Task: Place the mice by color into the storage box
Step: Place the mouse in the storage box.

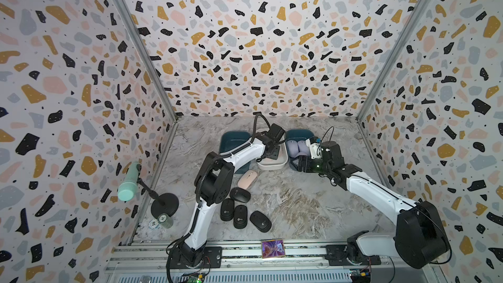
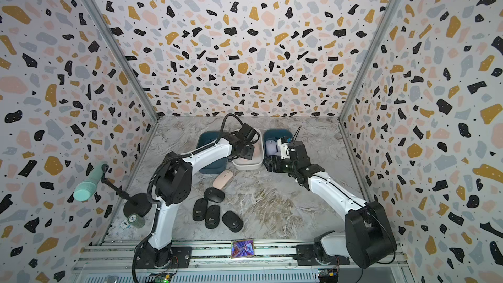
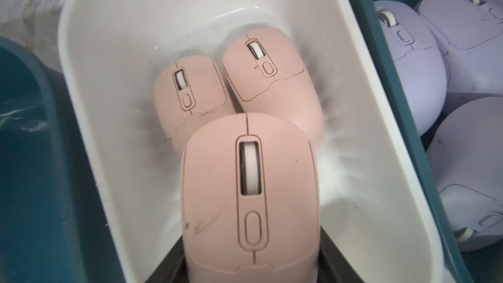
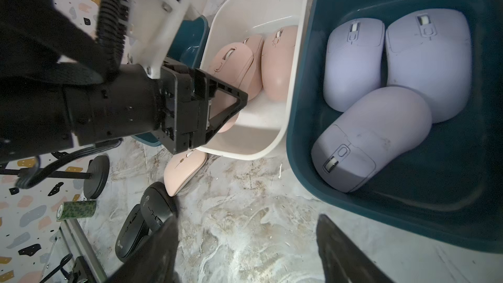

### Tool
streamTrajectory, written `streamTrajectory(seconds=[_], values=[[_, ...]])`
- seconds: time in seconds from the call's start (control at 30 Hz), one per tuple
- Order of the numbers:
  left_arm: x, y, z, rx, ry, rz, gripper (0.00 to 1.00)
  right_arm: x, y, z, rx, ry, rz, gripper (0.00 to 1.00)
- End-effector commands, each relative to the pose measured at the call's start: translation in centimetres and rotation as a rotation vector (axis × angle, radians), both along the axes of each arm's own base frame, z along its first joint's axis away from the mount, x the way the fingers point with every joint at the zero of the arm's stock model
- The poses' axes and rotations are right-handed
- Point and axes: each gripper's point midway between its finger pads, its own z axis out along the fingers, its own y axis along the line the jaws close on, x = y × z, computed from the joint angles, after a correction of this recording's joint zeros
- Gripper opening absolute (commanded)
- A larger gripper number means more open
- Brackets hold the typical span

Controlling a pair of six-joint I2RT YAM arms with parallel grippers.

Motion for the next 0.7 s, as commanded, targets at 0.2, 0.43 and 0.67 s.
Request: streamTrajectory(seconds=[0.2, 0.43, 0.67], values=[[0.1, -2.2, 0.3, -0.022, -0.003, -0.033, 0.54, -0.2, 0.3, 1.4, 0.019, -0.026, 0.016, 0.8], [-0.1, -2.9, -0.4, -0.026, 0.014, -0.048, 0.54, -0.1, 0.4, 0.7, 0.015, -0.014, 0.022, 0.8], [-0.1, -3.1, -1.1, -0.007, 0.028, -0.054, 0.57, 0.0, 0.4, 0.6, 0.013, -0.015, 0.02, 0.8]])
